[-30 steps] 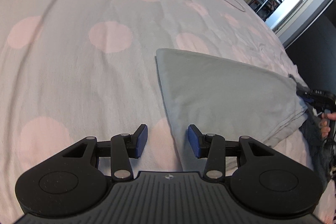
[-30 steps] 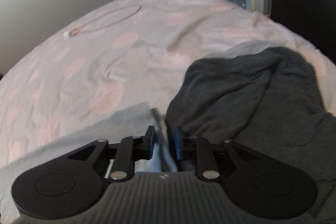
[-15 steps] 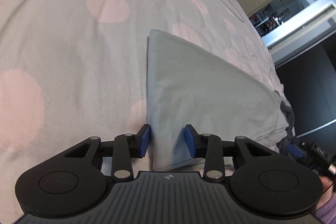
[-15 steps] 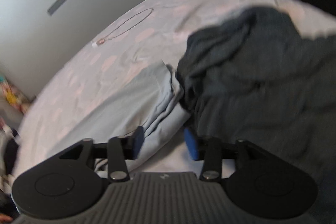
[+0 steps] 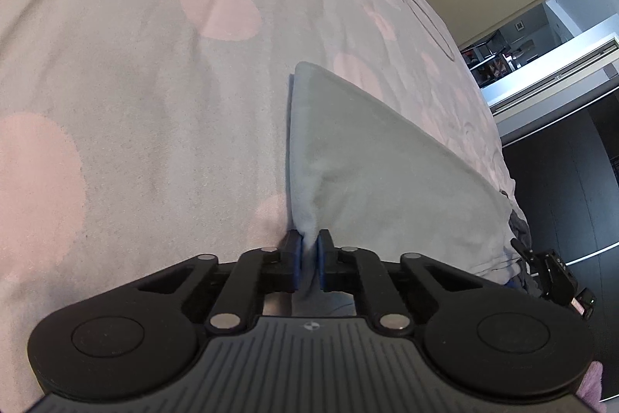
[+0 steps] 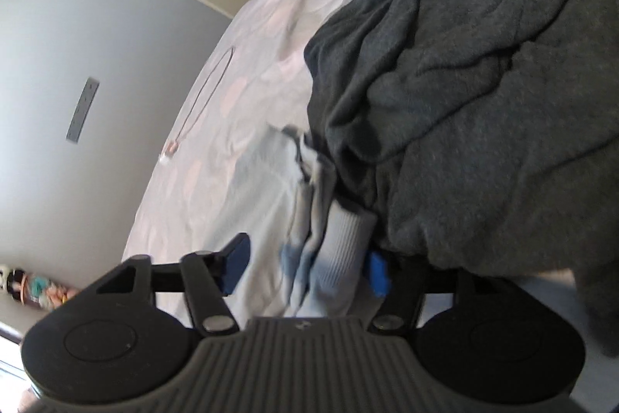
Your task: Fold clothes
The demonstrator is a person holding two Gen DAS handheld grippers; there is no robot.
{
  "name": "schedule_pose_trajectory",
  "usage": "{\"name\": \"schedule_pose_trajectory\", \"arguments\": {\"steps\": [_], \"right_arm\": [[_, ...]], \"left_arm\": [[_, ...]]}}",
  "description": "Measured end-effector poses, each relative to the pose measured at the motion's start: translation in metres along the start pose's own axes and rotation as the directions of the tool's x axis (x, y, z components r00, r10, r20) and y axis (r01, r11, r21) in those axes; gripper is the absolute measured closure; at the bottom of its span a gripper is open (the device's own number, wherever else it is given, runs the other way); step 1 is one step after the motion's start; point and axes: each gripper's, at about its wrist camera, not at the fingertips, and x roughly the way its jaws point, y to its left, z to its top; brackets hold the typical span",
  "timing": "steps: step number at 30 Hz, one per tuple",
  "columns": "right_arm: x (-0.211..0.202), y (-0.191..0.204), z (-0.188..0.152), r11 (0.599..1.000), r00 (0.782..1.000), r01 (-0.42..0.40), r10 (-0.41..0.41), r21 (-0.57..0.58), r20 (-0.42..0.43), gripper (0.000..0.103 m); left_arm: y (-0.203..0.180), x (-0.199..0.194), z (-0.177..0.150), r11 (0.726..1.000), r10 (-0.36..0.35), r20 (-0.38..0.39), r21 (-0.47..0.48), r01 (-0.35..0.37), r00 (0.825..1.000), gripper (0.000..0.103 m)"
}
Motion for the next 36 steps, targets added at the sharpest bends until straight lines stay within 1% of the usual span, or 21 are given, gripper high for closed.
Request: {"name": "schedule_pose_trajectory", "arguments": {"steps": [1, 2, 4, 9, 11, 13, 16, 18, 22, 26, 30, 32, 34, 36], "right_arm": [[0.001, 0.0, 0.0, 1.0, 1.0, 0.017, -0.017, -0.004, 0.003, 0.072], [0.002, 0.001, 0.0, 0.999, 0.999, 0.034, -0.034, -0.007, 0.007, 0.077], [0.001, 0.007, -0.001, 0.998, 0.998, 0.056, -0.056, -0.042, 0.017, 0.082], [-0.015, 0.047, -0.001, 0.985, 0.996, 0.071, -0.063, -0.158, 0.06, 0.083], [-0.021, 0.07, 0.001, 0.979, 0.995, 0.086, -0.075, -0.185, 0.064, 0.084], [-0.028, 0.096, 0.0, 0.973, 0.994, 0.095, -0.083, -0.209, 0.066, 0.084], [-0.038, 0.133, -0.008, 0.968, 0.997, 0.07, -0.058, -0.241, 0.053, 0.084], [-0.042, 0.154, -0.021, 0.966, 0.999, 0.043, -0.037, -0.254, 0.026, 0.084], [-0.052, 0.195, -0.05, 0.961, 1.0, -0.013, 0.005, -0.275, -0.031, 0.084], [-0.046, 0.219, -0.099, 0.964, 0.991, -0.091, 0.064, -0.251, -0.116, 0.084], [-0.045, 0.237, -0.16, 0.956, 0.975, -0.172, 0.131, -0.238, -0.179, 0.084], [-0.046, 0.239, -0.187, 0.957, 0.966, -0.197, 0.153, -0.214, -0.207, 0.084], [-0.049, 0.238, -0.212, 0.958, 0.959, -0.209, 0.162, -0.198, -0.231, 0.084], [-0.054, 0.232, -0.233, 0.96, 0.959, -0.194, 0.142, -0.203, -0.246, 0.084]], "left_arm": [[-0.002, -0.001, -0.001, 1.0, 0.004, 0.008, 0.005, -0.004, 1.0, 0.096], [-0.003, -0.001, -0.001, 1.0, 0.009, 0.016, 0.009, -0.01, 1.0, 0.096], [-0.005, -0.005, -0.001, 1.0, 0.011, 0.031, 0.006, -0.011, 0.999, 0.097], [-0.014, -0.019, 0.013, 1.0, -0.001, 0.047, 0.023, 0.0, 0.999, 0.097], [-0.018, -0.028, 0.022, 0.999, -0.001, 0.051, 0.034, -0.001, 0.999, 0.097], [-0.017, -0.039, 0.033, 1.0, 0.0, 0.051, 0.024, -0.001, 0.999, 0.097], [-0.011, -0.061, 0.049, 1.0, 0.011, 0.066, 0.026, -0.013, 0.998, 0.097], [-0.002, -0.085, 0.058, 0.999, 0.019, 0.088, 0.036, -0.022, 0.996, 0.097], [0.028, -0.142, 0.072, 0.997, 0.057, 0.13, 0.039, -0.063, 0.99, 0.097], [0.063, -0.205, 0.074, 0.99, 0.128, 0.172, 0.03, -0.136, 0.977, 0.097], [0.099, -0.261, 0.067, 0.981, 0.188, 0.205, 0.013, -0.195, 0.961, 0.097], [0.119, -0.281, 0.059, 0.977, 0.207, 0.207, 0.007, -0.213, 0.956, 0.097], [0.14, -0.296, 0.049, 0.975, 0.219, 0.197, -0.015, -0.221, 0.955, 0.097], [0.159, -0.305, 0.035, 0.974, 0.229, 0.18, -0.041, -0.225, 0.957, 0.097]]}}
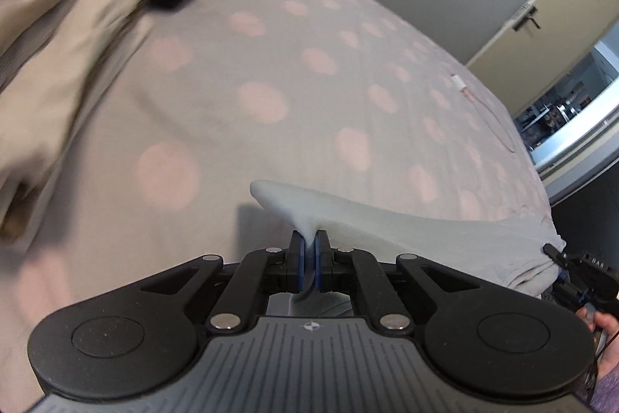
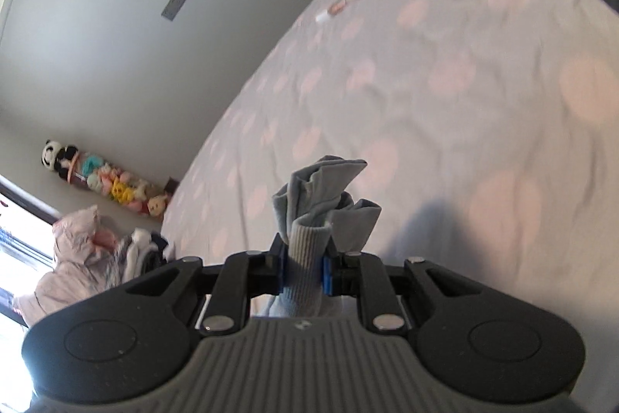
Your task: Fold clothes
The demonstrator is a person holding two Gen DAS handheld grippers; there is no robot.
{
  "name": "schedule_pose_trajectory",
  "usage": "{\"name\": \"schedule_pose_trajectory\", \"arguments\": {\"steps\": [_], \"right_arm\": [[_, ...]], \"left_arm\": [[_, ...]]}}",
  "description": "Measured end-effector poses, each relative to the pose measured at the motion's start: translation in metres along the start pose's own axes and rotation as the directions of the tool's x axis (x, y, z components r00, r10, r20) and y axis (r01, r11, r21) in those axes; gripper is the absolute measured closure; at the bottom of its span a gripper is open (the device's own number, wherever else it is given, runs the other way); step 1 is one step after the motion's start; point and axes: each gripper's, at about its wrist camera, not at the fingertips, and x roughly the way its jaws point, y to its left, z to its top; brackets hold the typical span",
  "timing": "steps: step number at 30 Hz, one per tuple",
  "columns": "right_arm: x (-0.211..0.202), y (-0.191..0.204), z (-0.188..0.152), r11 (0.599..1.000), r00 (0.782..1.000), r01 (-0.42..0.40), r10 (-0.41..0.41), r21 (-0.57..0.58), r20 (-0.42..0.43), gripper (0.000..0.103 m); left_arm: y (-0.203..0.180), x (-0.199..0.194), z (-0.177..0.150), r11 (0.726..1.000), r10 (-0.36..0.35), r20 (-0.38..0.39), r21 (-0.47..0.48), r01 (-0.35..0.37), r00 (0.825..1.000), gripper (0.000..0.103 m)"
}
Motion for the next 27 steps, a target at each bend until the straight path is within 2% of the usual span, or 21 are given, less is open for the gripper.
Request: {"name": "schedule_pose_trajectory", "arguments": {"steps": [7, 12, 16, 19, 21, 24, 27], "right_arm": [[-0.018, -0.029, -0.063, 0.989, 0.989, 0.138, -0.135, 0.046, -0.065, 0.084], [-0.017, -0.051, -0.074, 0.977, 0.975, 0.206, -0.202, 0.048, -0.088, 0.084], [-0.009, -0.063, -0.077, 0.969, 0.964, 0.246, -0.241, 0.035, -0.11, 0.083], [-0.004, -0.076, -0.078, 0.965, 0.959, 0.261, -0.257, 0.026, -0.117, 0.077], [-0.006, -0.084, -0.079, 0.973, 0.967, 0.231, -0.228, 0.016, -0.111, 0.076], [-0.013, -0.089, -0.082, 0.978, 0.974, 0.208, -0.208, -0.01, -0.094, 0.071], [-0.023, -0.083, -0.082, 0.971, 0.97, 0.236, -0.239, -0.044, -0.055, 0.06]], "left_arm": [[0.033, 0.016, -0.048, 0.999, 0.045, -0.116, -0.021, -0.047, 0.992, 0.097], [0.04, 0.037, -0.069, 0.995, 0.095, -0.176, -0.006, -0.098, 0.98, 0.097], [0.047, 0.044, -0.081, 0.996, 0.094, -0.149, 0.022, -0.091, 0.984, 0.097], [0.059, 0.041, -0.088, 0.999, 0.041, -0.108, 0.011, -0.04, 0.993, 0.096], [0.065, 0.035, -0.092, 1.0, 0.02, -0.085, -0.003, -0.02, 0.996, 0.093], [0.065, 0.022, -0.094, 0.999, 0.036, -0.036, 0.004, -0.036, 0.999, 0.089], [0.057, 0.01, -0.097, 0.998, 0.055, 0.031, 0.023, -0.055, 0.998, 0.089]]}}
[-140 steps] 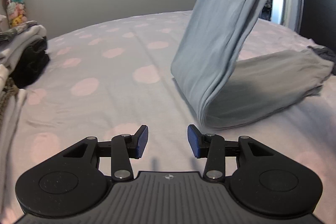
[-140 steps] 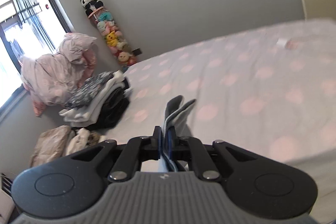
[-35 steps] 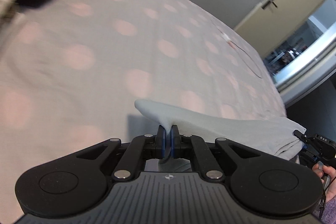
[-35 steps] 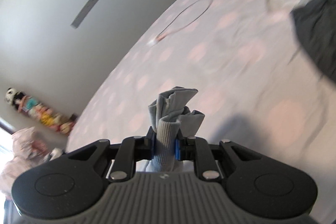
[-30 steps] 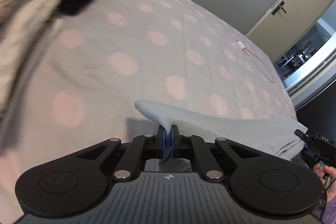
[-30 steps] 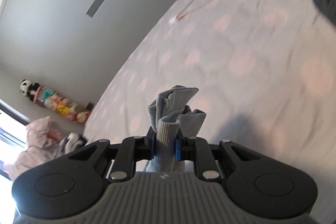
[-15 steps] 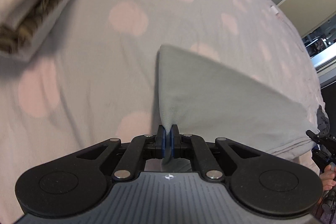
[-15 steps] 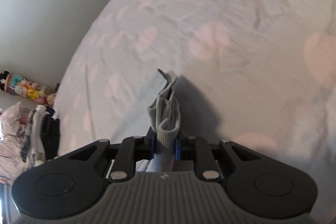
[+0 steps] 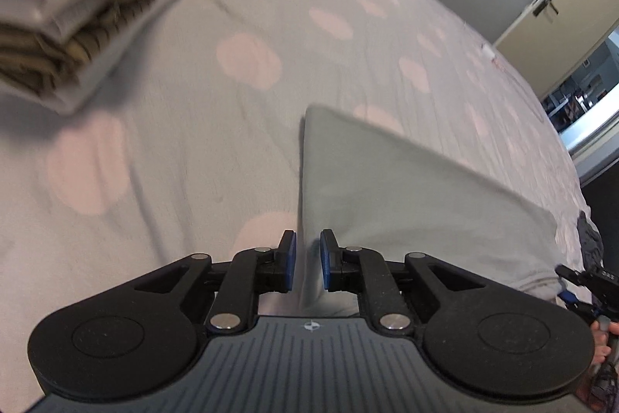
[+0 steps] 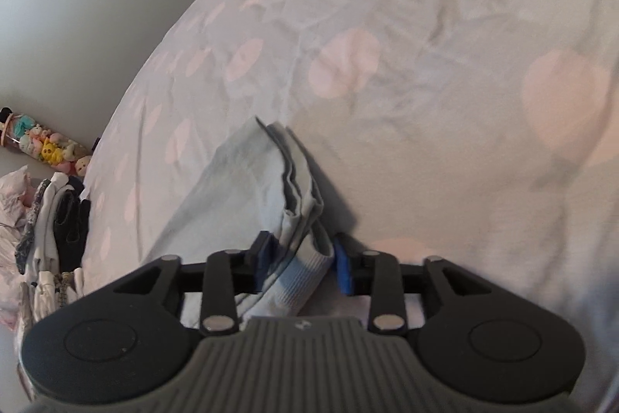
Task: Fold clothes
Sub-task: 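Lay the bundle down on the bed and open both grippers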
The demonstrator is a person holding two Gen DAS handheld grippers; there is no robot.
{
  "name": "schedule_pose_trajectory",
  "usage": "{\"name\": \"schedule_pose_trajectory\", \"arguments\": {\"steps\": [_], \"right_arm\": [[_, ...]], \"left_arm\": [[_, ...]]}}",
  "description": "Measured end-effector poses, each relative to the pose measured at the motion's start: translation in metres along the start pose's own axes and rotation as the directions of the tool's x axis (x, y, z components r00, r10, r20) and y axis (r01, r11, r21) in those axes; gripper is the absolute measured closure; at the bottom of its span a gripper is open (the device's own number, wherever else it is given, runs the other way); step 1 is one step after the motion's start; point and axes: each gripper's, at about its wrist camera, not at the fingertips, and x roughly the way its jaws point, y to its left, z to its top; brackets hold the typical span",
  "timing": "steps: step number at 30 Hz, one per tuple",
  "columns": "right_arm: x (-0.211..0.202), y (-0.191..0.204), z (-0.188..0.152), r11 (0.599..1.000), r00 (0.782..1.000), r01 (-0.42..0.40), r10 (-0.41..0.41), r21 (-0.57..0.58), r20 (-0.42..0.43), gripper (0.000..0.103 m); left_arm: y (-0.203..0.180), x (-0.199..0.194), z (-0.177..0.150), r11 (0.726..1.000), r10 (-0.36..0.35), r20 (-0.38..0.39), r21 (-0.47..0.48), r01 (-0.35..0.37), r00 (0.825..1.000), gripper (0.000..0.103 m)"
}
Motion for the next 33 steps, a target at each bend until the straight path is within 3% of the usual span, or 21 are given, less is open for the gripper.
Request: {"name": "schedule_pose_trajectory", "arguments": {"steps": [2, 6, 10, 14, 21, 26, 33], "right_arm": [[-0.008, 0.002, 0.0, 0.999, 0.999, 0.037, -0.036, -0.02, 0.04, 0.054], [-0.025, 0.004, 0.001, 0.995, 0.985, 0.088, -0.08, -0.043, 0.152, 0.054], [-0.035, 0.023, -0.004, 0.98, 0.966, 0.076, -0.026, -0.186, 0.256, 0.062], [-0.016, 0.043, -0.011, 0.947, 0.979, 0.033, 0.034, -0.321, 0.201, 0.073], [0.013, 0.044, -0.015, 0.918, 0.987, 0.133, -0.09, -0.375, 0.13, 0.079], [0.006, 0.044, -0.017, 0.909, 0.983, 0.158, -0.11, -0.386, 0.145, 0.079], [-0.012, 0.025, 0.02, 0.971, 0.996, 0.037, -0.018, -0.235, 0.083, 0.066]], "left_arm": [[-0.008, -0.006, -0.001, 1.0, 0.01, 0.042, 0.023, -0.011, 0.999, 0.089], [-0.035, -0.018, -0.006, 0.992, 0.01, 0.114, 0.122, -0.024, 0.993, 0.089], [-0.06, -0.008, -0.016, 0.966, -0.009, 0.084, 0.257, -0.013, 0.996, 0.089], [-0.068, 0.011, -0.025, 0.944, 0.041, 0.009, 0.327, -0.042, 0.999, 0.089], [-0.067, 0.027, -0.035, 0.926, 0.096, -0.073, 0.373, -0.063, 0.993, 0.089], [-0.065, 0.022, -0.035, 0.929, 0.088, -0.062, 0.366, -0.06, 0.994, 0.089], [-0.054, 0.005, -0.021, 0.963, 0.011, 0.047, 0.268, -0.023, 0.999, 0.089]]}}
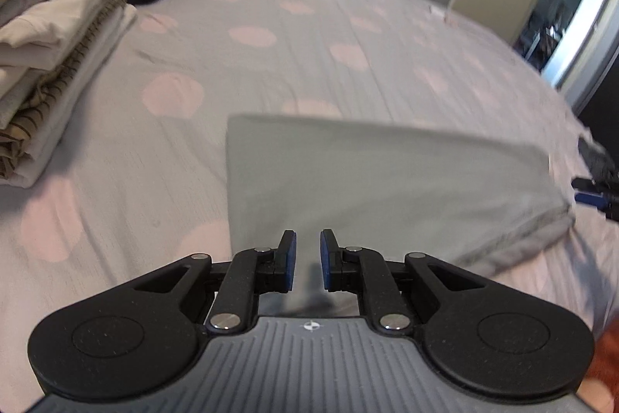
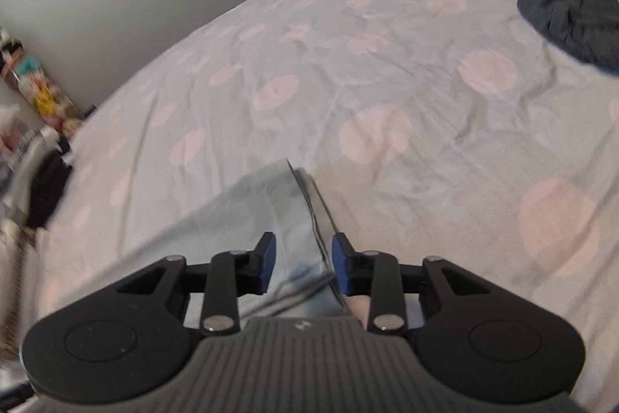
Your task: Fold clothes
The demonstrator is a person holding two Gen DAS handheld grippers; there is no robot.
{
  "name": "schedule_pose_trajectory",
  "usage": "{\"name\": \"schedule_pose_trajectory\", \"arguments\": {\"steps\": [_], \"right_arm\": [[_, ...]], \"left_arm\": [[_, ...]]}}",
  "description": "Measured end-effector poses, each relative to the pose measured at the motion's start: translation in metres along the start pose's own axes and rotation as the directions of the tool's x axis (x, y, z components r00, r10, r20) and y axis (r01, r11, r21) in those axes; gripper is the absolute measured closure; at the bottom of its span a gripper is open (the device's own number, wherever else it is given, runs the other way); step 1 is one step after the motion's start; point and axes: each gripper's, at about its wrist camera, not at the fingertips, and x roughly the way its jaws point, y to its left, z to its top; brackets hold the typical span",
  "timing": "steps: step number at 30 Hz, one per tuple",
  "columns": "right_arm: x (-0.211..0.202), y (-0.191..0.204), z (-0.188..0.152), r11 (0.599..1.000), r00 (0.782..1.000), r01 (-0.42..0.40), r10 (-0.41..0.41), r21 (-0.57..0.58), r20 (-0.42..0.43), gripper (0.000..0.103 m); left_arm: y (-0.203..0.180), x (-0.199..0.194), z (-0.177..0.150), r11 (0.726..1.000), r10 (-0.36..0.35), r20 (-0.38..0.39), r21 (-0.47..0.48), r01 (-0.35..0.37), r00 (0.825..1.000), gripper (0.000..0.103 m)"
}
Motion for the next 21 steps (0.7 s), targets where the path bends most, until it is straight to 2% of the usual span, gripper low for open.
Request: {"name": "schedule_pose_trajectory", "arguments": {"steps": [5, 7, 9, 13, 16, 18, 21], "right_arm": [[0.012, -0.028, 0.024, 0.993, 0.993, -0.073, 0.081, 0.091, -0.087, 0.051], [0.024, -0.041, 0.027, 0.985, 0.981, -0.101, 0.122, 0.138, -0.15, 0.051], [0.035, -0.055, 0.021, 0.973, 0.967, -0.096, 0.141, 0.21, -0.211, 0.05], [0.045, -0.073, 0.013, 0.937, 0.942, -0.134, 0.222, 0.323, -0.251, 0.051], [0.051, -0.068, 0.008, 0.931, 0.922, -0.167, 0.265, 0.325, -0.284, 0.051], [0.054, -0.063, 0.005, 0.934, 0.916, -0.183, 0.275, 0.306, -0.293, 0.051], [0.064, -0.061, 0.003, 0.917, 0.901, -0.215, 0.319, 0.335, -0.294, 0.051]], "left_arm": [[0.012, 0.008, 0.009, 0.998, 0.014, 0.025, -0.065, -0.012, 1.0, 0.088], [0.016, 0.011, 0.011, 0.996, 0.022, 0.028, -0.085, -0.02, 0.999, 0.088], [0.018, 0.014, 0.011, 0.995, 0.03, 0.027, -0.095, -0.027, 0.999, 0.088], [0.018, 0.019, 0.012, 0.996, 0.041, 0.017, -0.084, -0.039, 0.999, 0.088], [0.014, 0.024, 0.012, 0.998, 0.041, 0.012, -0.057, -0.041, 0.999, 0.088], [0.012, 0.027, 0.012, 0.998, 0.043, 0.007, -0.041, -0.043, 0.999, 0.088], [0.009, 0.031, 0.012, 0.999, 0.045, 0.003, -0.021, -0.045, 0.999, 0.088]]}}
